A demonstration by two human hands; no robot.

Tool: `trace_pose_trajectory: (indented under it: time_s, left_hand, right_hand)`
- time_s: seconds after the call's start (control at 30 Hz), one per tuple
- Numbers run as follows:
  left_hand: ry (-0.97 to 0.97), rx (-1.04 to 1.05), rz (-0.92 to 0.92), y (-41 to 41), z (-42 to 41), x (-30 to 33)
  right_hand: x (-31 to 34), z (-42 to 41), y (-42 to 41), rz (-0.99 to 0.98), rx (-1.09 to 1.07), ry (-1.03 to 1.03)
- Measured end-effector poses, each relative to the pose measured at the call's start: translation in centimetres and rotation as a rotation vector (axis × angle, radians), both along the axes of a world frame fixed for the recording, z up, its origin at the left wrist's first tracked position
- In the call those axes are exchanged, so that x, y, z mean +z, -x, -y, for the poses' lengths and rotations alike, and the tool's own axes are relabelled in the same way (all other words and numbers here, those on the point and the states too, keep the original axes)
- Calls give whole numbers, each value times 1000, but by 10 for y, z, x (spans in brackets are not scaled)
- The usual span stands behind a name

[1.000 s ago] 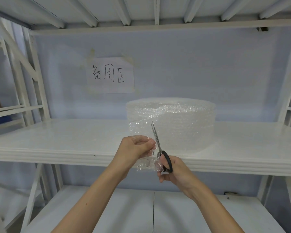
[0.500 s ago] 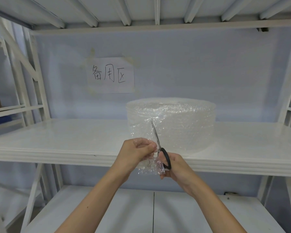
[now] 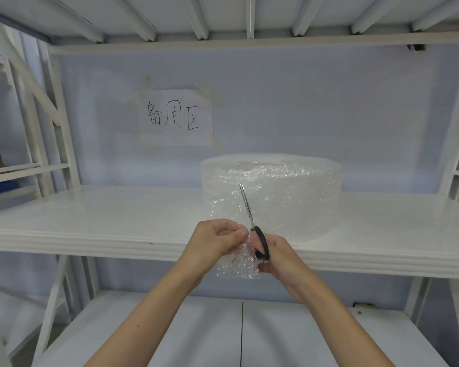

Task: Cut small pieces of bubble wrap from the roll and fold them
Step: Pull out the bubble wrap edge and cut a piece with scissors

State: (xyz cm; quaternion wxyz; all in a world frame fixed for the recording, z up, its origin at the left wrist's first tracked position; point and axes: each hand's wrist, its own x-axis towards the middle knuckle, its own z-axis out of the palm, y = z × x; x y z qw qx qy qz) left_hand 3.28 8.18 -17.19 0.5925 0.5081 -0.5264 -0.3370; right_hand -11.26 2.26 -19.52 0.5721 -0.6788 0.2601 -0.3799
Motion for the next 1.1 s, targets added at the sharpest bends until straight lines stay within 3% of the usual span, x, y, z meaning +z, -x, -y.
trace_pose_trajectory:
  time_s: [1.1]
  left_hand:
    - [-38,-79,7,-6,-9,-5]
  right_hand:
    - [15,-3,-3,4,-28,-6]
